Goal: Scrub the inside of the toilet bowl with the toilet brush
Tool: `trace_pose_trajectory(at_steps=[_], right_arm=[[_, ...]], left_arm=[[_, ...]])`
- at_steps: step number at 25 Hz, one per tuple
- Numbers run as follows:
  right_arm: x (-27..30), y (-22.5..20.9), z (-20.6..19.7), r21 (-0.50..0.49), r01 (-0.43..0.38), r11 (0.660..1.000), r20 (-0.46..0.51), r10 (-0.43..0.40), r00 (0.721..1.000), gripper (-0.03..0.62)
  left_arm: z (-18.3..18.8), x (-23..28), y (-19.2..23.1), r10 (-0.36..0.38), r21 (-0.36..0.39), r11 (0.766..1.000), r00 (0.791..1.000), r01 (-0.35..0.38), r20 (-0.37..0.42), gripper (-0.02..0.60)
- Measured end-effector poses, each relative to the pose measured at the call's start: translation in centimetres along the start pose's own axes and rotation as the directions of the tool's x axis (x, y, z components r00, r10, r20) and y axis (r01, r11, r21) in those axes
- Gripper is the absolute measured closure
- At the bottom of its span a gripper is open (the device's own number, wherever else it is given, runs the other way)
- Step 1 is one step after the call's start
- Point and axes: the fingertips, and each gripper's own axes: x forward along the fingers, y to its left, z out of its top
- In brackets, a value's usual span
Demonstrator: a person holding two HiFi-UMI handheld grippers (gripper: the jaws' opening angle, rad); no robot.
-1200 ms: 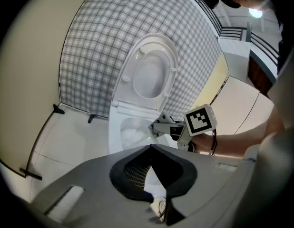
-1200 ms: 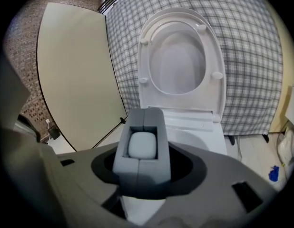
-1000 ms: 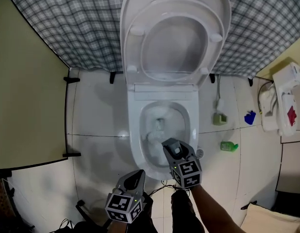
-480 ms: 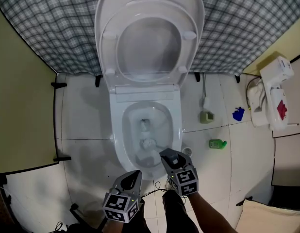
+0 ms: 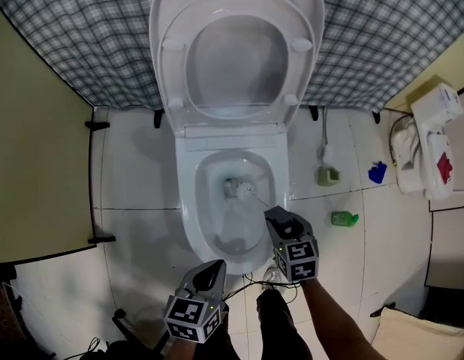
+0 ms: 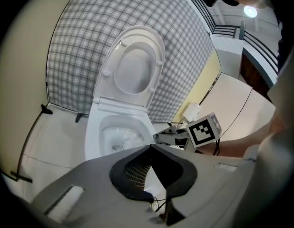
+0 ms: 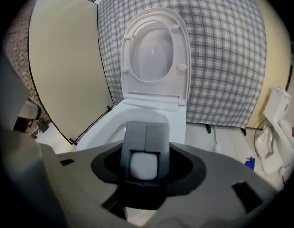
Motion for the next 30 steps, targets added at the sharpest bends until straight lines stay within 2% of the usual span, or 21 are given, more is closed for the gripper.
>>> trace_pose_trajectory(at_steps=[6, 15, 22, 30], right_arm=[[3.1, -0.7, 3.1, 0.035, 0.009, 0.999, 0.05, -0.011, 0.999, 0.367], [6.0, 1.5, 6.7, 0.062, -0.018, 0.998, 0.152, 0.008, 0.988, 0.367], [6.8, 5.0, 6.6, 0.028, -0.077, 0.997, 0.141, 0.072, 0.987, 0.367], [6.0, 6.5, 5.0, 0.005, -0.128, 0.992, 0.11, 0.126, 0.986, 0.367]], left_arm=[[0.2, 0.2, 0.8, -0.001, -0.005, 1.0, 1.0, 0.001, 0.006, 0.589], [-0.5, -1.3, 3.7, 0.027, -0.02, 0.999, 1.0, -0.027, -0.004, 0.589], [-0.5, -2.0, 5.1, 0.038, -0.029, 0.999, 0.999, -0.038, -0.001, 0.589], [-0.5, -2.0, 4.8, 0.027, -0.031, 0.999, 1.0, -0.027, 0.006, 0.589]])
